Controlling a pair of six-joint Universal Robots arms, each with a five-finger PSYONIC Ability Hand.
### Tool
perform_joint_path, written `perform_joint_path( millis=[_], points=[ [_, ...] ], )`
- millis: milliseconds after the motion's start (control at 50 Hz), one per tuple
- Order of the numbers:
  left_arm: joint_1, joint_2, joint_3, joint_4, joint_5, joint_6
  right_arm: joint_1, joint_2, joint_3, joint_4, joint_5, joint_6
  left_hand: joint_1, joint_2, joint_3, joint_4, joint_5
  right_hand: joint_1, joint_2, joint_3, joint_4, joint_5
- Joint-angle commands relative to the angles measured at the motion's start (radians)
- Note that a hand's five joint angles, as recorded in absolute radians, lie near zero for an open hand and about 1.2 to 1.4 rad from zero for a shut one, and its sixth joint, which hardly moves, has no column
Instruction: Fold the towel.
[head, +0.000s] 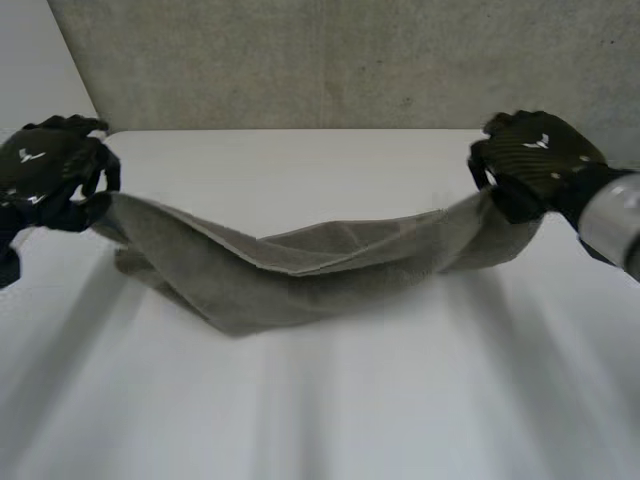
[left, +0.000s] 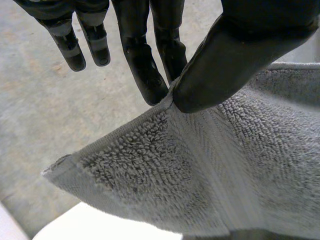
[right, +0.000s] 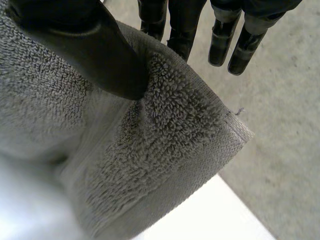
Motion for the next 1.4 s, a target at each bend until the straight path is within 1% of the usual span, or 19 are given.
perform_joint_path(
  millis=[20,60,100,120,160,260,380,560,660,700,860,980,1080,1200,1260,1300,1320,1340,1400],
  points=[
    [-0.131,-0.301,0.257,0.106,-0.092,0.005,0.062,0.202,-0.219,-0.197,0.059,-0.003,0.082,0.068,-0.045,-0.056,0.069,0.073,0.075,-0.033,-0.053,0.054],
    [-0.18,-0.405,0.44,0.107,-0.17,0.006,0.065,0.235,-0.273,-0.268,0.082,-0.012,0.082,0.068,-0.045,-0.056,0.069,0.073,0.075,-0.033,-0.053,0.054],
    [-0.2,-0.433,0.524,0.118,-0.208,0.005,0.066,0.248,-0.369,-0.428,0.16,-0.027,0.082,0.068,-0.045,-0.056,0.069,0.073,0.075,-0.033,-0.053,0.054],
    [-0.22,-0.445,0.6,0.126,-0.242,0.006,0.066,0.248,-0.37,-0.429,0.16,-0.028,0.082,0.068,-0.045,-0.056,0.069,0.073,0.075,-0.033,-0.053,0.054],
    [-0.235,-0.438,0.67,0.144,-0.274,-0.004,0.068,0.215,-0.446,-0.564,0.221,-0.028,0.082,0.068,-0.045,-0.056,0.069,0.073,0.075,-0.033,-0.053,0.054],
    [-0.261,-0.371,0.772,0.242,-0.319,-0.064,0.06,0.143,-0.477,-0.61,0.225,-0.021,0.082,0.068,-0.045,-0.056,0.069,0.073,0.075,-0.033,-0.053,0.054],
    [-0.241,-0.264,0.723,0.325,-0.308,-0.184,0.045,0.098,-0.422,-0.583,0.172,-0.015,0.082,0.068,-0.045,-0.056,0.069,0.073,0.075,-0.033,-0.053,0.054],
    [-0.214,-0.264,0.475,0.4,-0.213,-0.135,-0.056,0.046,-0.074,-0.497,0.004,0.008,0.082,0.068,-0.045,-0.056,0.069,0.073,0.075,-0.033,-0.053,0.054],
    [-0.185,-0.29,0.173,0.44,-0.095,0.001,-0.095,0.035,0.144,-0.504,-0.065,-0.001,0.082,0.068,-0.045,-0.056,0.069,0.073,0.075,-0.033,-0.053,0.054],
    [-0.183,-0.318,0.112,0.443,-0.073,0.04,-0.127,0.044,0.256,-0.498,-0.094,0.0,0.082,0.068,-0.045,-0.056,0.069,0.073,0.075,-0.033,-0.053,0.054],
    [-0.16,-0.412,-0.022,0.397,-0.012,0.233,-0.176,0.063,0.42,-0.474,-0.188,-0.044,0.082,0.068,-0.045,-0.056,0.069,0.073,0.075,-0.033,-0.053,0.054],
    [-0.125,-0.354,-0.032,0.275,-0.006,0.256,-0.184,0.014,0.41,-0.363,-0.193,-0.041,0.082,0.068,-0.045,-0.056,0.069,0.073,0.075,-0.033,-0.053,0.054],
    [-0.122,-0.313,-0.061,0.25,-0.007,0.258,-0.179,-0.055,0.402,-0.256,-0.188,-0.038,0.082,0.068,-0.045,-0.056,0.069,0.073,0.075,-0.033,-0.053,0.054],
    [-0.099,-0.341,-0.073,0.256,-0.015,0.262,-0.161,-0.031,0.414,-0.254,-0.171,-0.047,0.082,0.068,-0.045,-0.056,0.069,0.073,0.075,-0.033,-0.053,0.054],
    [-0.096,-0.361,-0.065,0.256,-0.016,0.262,-0.142,0.031,0.414,-0.265,-0.134,-0.06,0.082,0.068,-0.045,-0.056,0.069,0.073,0.075,-0.033,-0.053,0.054],
    [-0.094,-0.407,-0.056,0.256,-0.018,0.265,-0.141,0.058,0.408,-0.277,-0.108,-0.064,0.082,0.068,-0.045,-0.056,0.069,0.012,0.015,-0.033,-0.053,-0.006],
    [-0.094,-0.407,-0.056,0.256,-0.018,0.265,-0.139,0.076,0.405,-0.288,-0.089,-0.07,0.082,0.068,-0.045,-0.056,0.069,-0.348,-0.346,-0.033,-0.053,-0.367],
    [-0.093,-0.424,-0.05,0.256,-0.02,0.265,-0.136,0.086,0.405,-0.296,-0.07,-0.075,0.082,0.068,-0.045,-0.056,0.069,-0.456,-0.454,-0.033,-0.053,-0.475],
    [-0.086,-0.435,-0.041,0.256,-0.021,0.267,-0.136,0.1,0.405,-0.299,-0.044,-0.075,0.059,0.045,-0.045,-0.056,0.046,-0.595,-0.592,-0.033,-0.053,-0.613]
  ],
)
